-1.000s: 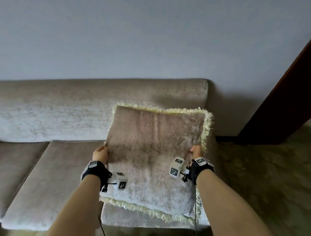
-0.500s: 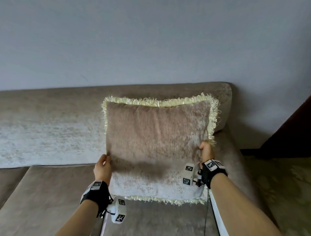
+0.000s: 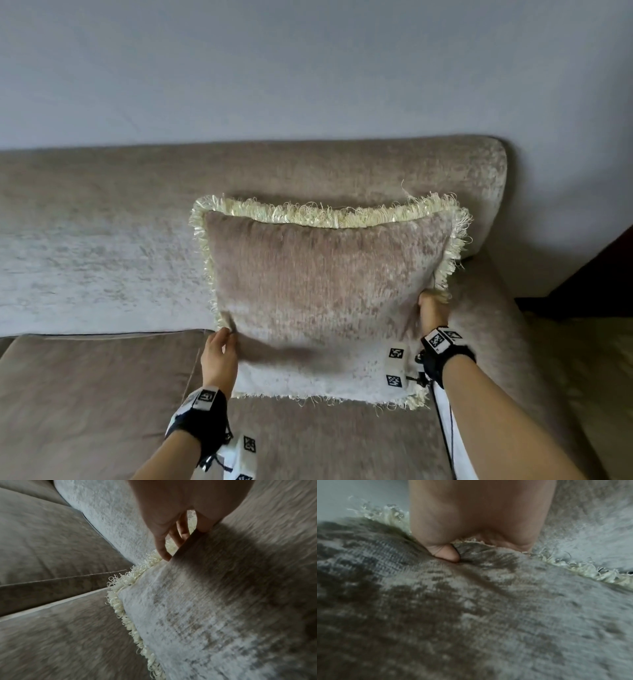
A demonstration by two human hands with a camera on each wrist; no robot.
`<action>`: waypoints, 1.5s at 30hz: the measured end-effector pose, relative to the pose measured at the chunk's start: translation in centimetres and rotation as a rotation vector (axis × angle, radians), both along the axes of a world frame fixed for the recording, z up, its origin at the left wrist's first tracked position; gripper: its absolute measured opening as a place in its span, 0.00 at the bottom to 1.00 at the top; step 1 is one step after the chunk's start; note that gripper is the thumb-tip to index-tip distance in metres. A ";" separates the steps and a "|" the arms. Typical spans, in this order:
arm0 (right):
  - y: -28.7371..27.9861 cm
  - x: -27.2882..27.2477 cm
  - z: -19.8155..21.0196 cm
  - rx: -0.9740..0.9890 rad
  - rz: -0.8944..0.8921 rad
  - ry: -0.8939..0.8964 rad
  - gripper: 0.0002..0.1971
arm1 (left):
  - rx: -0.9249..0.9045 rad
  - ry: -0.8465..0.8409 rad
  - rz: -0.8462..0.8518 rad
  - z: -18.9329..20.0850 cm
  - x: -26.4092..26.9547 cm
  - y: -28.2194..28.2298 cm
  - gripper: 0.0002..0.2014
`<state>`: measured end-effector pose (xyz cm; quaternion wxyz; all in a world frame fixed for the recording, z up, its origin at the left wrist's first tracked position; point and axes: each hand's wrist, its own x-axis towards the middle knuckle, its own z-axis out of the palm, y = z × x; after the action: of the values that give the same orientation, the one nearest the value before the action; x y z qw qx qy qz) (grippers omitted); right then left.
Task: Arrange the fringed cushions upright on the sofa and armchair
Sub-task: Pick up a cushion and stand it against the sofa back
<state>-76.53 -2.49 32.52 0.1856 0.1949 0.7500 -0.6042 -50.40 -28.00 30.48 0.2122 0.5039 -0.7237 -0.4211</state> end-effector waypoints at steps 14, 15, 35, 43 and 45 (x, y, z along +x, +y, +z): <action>-3.4 3.7 9.3 0.254 -0.243 0.645 0.21 | -0.488 0.130 -0.299 7.9 -2.6 1.5 0.22; -4.8 5.1 10.6 0.232 -0.106 0.825 0.23 | -0.559 0.126 -0.423 9.3 -3.8 2.6 0.24; -2.6 3.4 4.7 0.727 0.279 0.907 0.32 | -0.416 -0.020 -0.022 4.5 -4.7 -4.0 0.28; -5.6 9.3 -3.7 0.975 0.842 1.187 0.30 | -0.759 -0.306 -0.508 -2.4 -5.0 2.8 0.25; -3.2 6.4 -5.1 1.031 0.776 1.097 0.29 | -0.728 -0.329 -0.444 -3.2 -5.0 -0.9 0.24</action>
<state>-70.17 -5.65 27.43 -0.1225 -0.3369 0.9293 -0.0889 -55.36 -28.86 27.31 0.1621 0.2894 -0.9392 -0.0890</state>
